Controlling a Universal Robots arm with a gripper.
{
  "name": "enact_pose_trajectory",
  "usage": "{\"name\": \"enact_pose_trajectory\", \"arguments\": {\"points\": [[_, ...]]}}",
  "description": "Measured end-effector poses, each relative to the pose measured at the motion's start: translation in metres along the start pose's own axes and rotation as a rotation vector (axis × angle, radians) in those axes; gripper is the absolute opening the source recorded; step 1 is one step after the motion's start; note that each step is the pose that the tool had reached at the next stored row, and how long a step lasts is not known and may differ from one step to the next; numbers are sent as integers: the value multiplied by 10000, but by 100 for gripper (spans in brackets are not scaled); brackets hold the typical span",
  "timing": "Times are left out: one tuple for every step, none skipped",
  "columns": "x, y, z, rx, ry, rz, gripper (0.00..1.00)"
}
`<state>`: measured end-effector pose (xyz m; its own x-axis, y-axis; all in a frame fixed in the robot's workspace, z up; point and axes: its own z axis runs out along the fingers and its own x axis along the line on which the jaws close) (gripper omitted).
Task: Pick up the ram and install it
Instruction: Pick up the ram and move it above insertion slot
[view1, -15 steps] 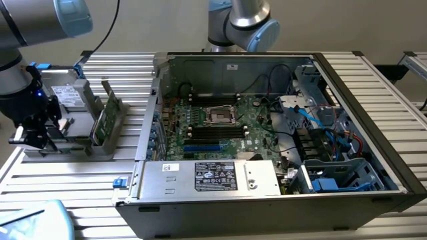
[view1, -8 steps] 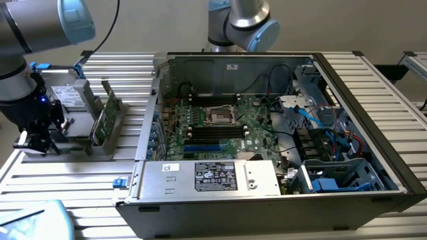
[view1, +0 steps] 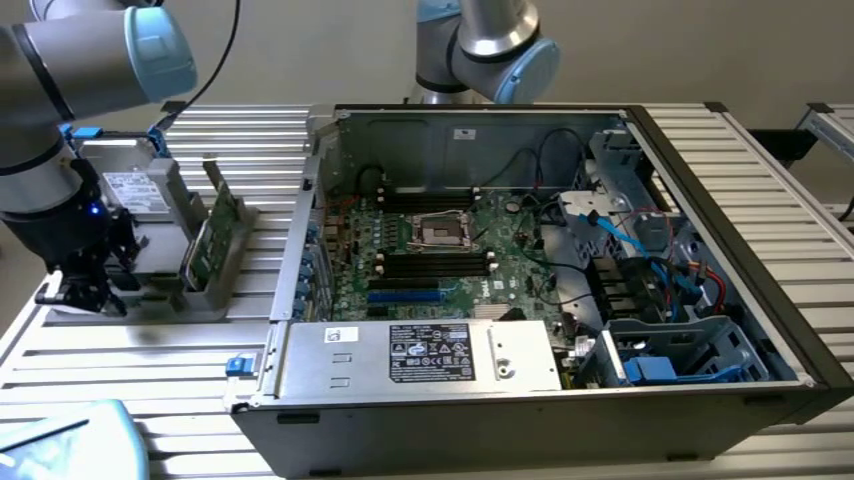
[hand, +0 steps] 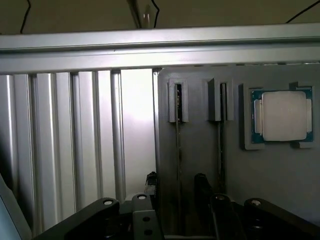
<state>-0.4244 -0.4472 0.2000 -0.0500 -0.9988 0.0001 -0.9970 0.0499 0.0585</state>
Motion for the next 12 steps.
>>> {"name": "enact_pose_trajectory", "arguments": {"points": [[3,-1,1,-1,-1,1,43],[5,-1,7,0,-8,1,43],[4,-2,22,0,-20,4,43],[4,-2,39,-1,-31,9,43],[5,-3,47,-1,-35,14,43],[5,-3,47,-3,-35,14,43],[5,-3,47,-4,-35,15,43],[5,-3,49,-6,-37,15,43],[5,-4,58,-4,-51,16,43],[5,-5,70,-5,-68,21,43],[5,-6,77,-5,-82,28,43],[5,-5,78,-7,-91,28,43]]}}
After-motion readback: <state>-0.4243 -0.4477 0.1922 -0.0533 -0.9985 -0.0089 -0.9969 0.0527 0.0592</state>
